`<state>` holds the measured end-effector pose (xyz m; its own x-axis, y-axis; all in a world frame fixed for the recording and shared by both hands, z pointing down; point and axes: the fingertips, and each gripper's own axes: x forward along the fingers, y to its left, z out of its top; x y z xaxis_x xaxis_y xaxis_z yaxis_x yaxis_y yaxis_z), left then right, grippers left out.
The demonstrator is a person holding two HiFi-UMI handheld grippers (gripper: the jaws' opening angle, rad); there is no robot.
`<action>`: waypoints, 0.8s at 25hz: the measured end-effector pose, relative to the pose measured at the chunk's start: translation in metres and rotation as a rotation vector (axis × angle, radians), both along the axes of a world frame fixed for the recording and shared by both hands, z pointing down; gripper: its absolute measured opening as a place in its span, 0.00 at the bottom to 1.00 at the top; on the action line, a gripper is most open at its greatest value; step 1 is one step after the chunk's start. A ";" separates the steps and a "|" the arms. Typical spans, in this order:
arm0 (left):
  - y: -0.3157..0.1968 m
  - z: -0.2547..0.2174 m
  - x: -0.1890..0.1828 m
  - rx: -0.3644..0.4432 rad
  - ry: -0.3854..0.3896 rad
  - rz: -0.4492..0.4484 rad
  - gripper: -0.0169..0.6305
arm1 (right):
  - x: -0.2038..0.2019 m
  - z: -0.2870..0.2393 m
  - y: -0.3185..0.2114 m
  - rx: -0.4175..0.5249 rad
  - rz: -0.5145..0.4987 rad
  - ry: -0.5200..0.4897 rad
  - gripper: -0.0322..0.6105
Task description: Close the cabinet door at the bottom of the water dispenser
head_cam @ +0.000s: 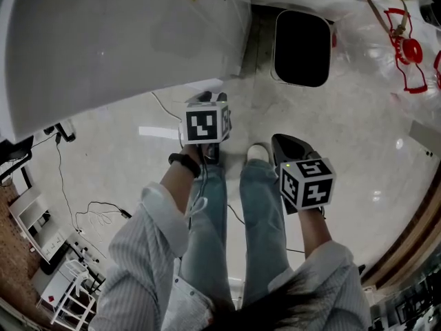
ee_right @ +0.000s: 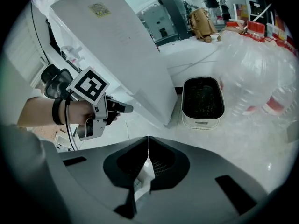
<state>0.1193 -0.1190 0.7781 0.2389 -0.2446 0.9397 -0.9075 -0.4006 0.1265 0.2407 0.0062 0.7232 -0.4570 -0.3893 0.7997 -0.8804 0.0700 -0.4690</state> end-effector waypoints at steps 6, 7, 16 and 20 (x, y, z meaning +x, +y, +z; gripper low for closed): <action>-0.001 0.000 0.001 0.012 -0.002 -0.017 0.22 | -0.001 0.003 0.006 -0.010 -0.012 0.006 0.07; -0.002 -0.001 0.001 0.014 -0.001 -0.018 0.22 | 0.000 0.003 0.007 -0.013 -0.012 0.007 0.07; -0.025 -0.008 0.010 0.098 -0.003 0.022 0.19 | 0.001 0.006 0.007 -0.022 -0.013 0.008 0.07; -0.033 -0.007 0.010 0.093 -0.011 0.010 0.19 | 0.005 0.008 0.007 -0.025 -0.010 0.007 0.07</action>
